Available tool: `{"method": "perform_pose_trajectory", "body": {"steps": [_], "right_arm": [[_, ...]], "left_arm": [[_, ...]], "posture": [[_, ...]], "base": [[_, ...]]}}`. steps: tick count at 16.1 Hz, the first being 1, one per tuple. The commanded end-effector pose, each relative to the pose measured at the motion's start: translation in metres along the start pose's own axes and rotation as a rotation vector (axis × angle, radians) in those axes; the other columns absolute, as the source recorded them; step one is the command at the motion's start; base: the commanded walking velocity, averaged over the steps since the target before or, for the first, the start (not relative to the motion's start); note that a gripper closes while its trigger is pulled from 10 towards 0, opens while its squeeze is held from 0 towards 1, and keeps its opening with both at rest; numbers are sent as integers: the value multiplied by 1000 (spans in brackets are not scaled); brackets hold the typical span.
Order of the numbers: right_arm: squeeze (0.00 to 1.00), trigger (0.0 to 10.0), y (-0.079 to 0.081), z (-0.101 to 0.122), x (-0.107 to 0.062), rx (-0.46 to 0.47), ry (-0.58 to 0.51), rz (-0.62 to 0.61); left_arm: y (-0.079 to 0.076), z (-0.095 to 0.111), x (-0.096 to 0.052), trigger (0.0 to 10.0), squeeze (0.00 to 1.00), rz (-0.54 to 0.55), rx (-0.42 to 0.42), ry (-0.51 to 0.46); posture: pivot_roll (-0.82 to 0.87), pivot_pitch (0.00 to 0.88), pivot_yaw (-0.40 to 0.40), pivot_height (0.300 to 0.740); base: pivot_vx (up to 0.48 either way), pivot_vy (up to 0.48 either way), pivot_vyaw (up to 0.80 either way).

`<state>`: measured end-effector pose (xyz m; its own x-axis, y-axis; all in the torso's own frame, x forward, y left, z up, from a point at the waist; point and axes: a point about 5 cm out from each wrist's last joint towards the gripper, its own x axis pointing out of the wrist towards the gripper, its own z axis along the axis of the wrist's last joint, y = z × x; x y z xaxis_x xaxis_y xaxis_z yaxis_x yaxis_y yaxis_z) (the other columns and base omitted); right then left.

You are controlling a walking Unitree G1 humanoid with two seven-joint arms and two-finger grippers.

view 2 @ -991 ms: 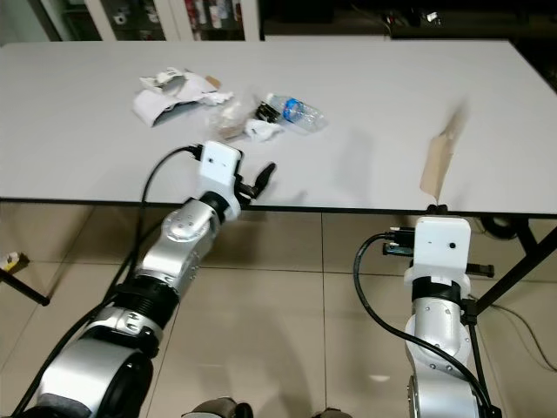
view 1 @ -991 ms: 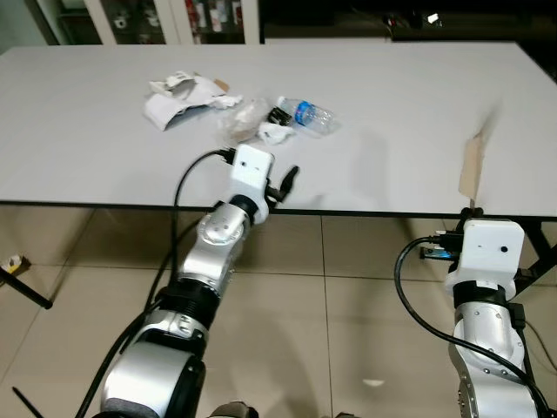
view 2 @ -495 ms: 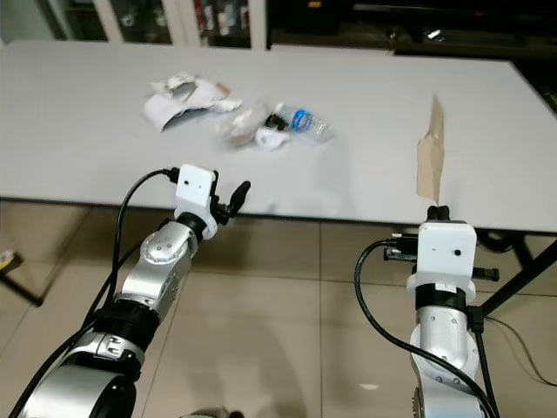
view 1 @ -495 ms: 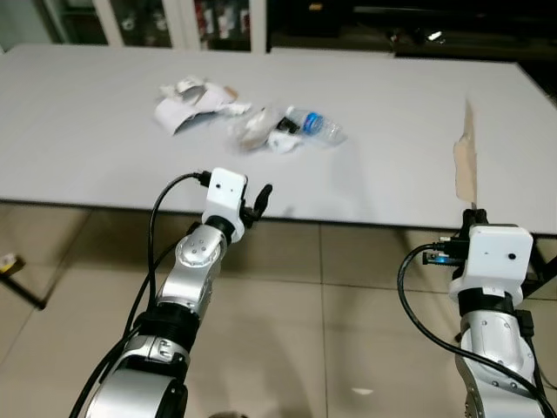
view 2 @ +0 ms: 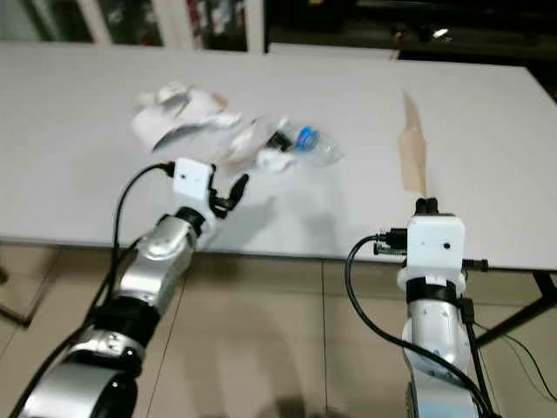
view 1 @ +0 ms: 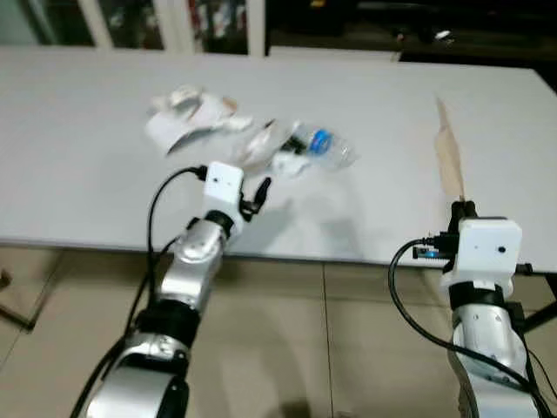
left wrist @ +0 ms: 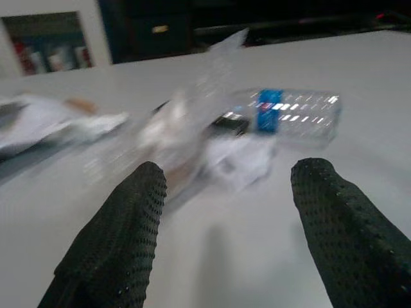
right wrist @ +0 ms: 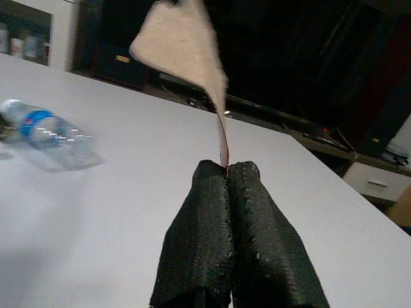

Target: Picking trash to rubbish bin

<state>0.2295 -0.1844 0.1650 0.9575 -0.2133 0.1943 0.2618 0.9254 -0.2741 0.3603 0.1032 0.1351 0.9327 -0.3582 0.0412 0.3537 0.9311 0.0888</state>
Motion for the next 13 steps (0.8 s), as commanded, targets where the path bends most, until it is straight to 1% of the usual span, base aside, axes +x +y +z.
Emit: {"method": "perform_pose_trajectory", "body": {"steps": [1,4,7,9,10,13], "right_arm": [[0,10000,-6,1,-1,-13,0,-19],[0,10000,-5,1,0,-18,-3,-15],[0,10000,-5,1,0,-21,-1,-12],[0,10000,-4,0,0,-20,2,-10],[0,10000,-3,0,0,-18,3,-8],[0,10000,-2,0,1,-16,3,-9]], "left_arm": [[-8,5,3,10000,0,-27,14,-16],[-9,7,5,10000,0,-45,32,-20],[-8,9,6,10000,0,-52,45,-25],[-7,9,6,10000,0,-45,35,-16],[-5,9,6,10000,1000,-24,35,-19],[-5,10,7,10000,1000,-39,21,-19]], "posture": [[87,90,8,740],[88,90,7,740],[94,93,10,740],[96,93,13,740],[97,93,17,740],[98,91,20,740]], "base": [[469,0,0],[467,0,0],[0,0,0],[0,0,0],[0,0,0],[0,0,0]]}}
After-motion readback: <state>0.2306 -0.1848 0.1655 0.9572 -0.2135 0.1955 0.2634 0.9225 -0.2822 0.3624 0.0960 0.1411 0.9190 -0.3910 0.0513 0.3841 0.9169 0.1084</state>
